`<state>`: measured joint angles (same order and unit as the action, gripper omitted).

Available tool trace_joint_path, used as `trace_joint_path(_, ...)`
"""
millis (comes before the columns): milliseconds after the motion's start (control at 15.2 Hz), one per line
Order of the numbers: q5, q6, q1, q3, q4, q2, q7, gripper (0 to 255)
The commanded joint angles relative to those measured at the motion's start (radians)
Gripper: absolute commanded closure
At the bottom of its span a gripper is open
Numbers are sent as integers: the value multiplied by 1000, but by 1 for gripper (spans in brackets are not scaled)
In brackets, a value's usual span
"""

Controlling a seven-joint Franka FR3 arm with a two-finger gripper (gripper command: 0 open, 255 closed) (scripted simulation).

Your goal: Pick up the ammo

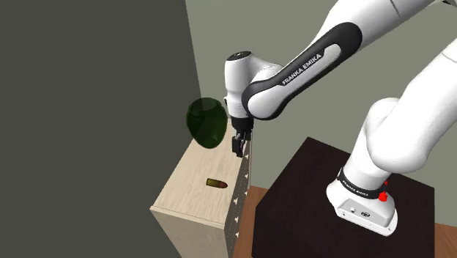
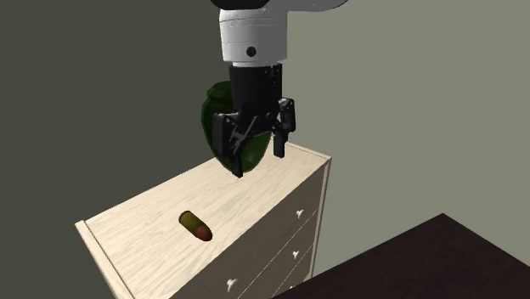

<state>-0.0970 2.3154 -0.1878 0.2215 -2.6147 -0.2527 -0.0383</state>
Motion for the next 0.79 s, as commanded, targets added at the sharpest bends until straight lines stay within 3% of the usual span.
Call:
trace_joint_path(0, -2, 73, -11, 16, 15, 70, -2, 0)
trace_joint_path(330, 26, 233, -37, 55, 79, 259, -29, 0)
trace_joint_path(726, 106, 372, -84, 69, 183, 468, -86, 0)
